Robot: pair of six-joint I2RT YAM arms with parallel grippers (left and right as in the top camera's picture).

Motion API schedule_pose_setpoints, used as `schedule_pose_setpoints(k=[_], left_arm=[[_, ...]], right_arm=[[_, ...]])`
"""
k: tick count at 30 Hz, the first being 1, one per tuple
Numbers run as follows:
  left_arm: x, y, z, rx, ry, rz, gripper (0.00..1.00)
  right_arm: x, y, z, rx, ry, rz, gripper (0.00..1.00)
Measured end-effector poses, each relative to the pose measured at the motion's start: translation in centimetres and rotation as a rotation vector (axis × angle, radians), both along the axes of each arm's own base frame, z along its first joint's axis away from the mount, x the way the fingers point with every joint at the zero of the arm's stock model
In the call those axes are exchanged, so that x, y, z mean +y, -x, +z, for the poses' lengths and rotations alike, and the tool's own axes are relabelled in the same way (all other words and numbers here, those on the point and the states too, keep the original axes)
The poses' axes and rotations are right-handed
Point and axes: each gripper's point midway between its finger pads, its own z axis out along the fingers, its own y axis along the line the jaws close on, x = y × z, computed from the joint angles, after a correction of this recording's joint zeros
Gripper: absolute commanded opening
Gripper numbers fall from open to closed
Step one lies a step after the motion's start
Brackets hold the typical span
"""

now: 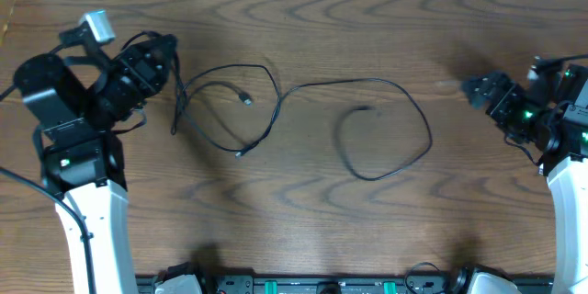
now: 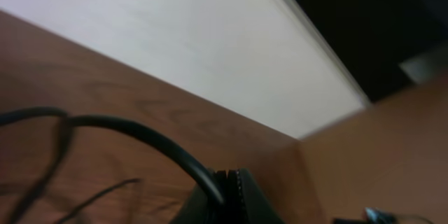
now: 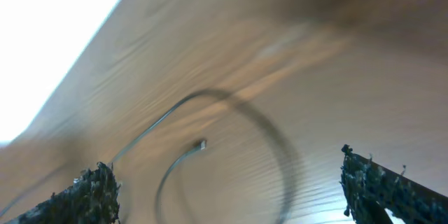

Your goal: Untangle cables

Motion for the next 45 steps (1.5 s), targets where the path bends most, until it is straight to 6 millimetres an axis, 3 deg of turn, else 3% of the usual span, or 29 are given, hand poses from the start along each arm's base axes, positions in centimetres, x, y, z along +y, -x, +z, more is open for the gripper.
schedule_pose_setpoints(k=[8,15,21,28,36,37,40,43,45], left_arm=[[-5.8,0.6,5.0,-0.12,0.131,-0.183,0.08],[-10.3,3.2,10.8,-0.319,0.203,-0.358,0.07],[-10.9,4.8,12.8,-0.361,0.248,-0.401,0.08],[-10.9,5.4,13.3,-0.341,0.281,-0.405,0.08],[-10.9,5.7,13.5,-0.339,0.288,-0.407,0.07],[-10.9,5.7,13.5,-0.339,0.288,-0.407,0.07],[-10.9,5.7,13.5,-0.338,0.288,-0.408,0.08],[-11.0,5.7,13.5,-0.338,0.287,-0.411,0.08],[-11.1,5.8,13.4,-0.336,0.285,-0.419,0.08]], right_arm=[[10.1,2.1,2.3,-0.056,-0.2,0.383,0.99],[16.5,4.3,1.8,0.03,-0.223,0.513,0.99],[21.2,5.2,0.1,0.129,-0.257,0.576,0.99],[26.0,5.4,-3.7,0.319,-0.342,0.555,0.95],[33.5,5.3,-5.5,0.343,-0.467,0.638,0.93],[34.5,5.2,-5.5,0.338,-0.493,0.65,0.84],[37.0,5.6,-5.7,0.348,-0.563,0.692,0.48],[38.7,6.5,-6.0,0.387,-0.61,0.707,0.01],[39.5,7.0,-6.0,0.401,-0.621,0.709,0.01]])
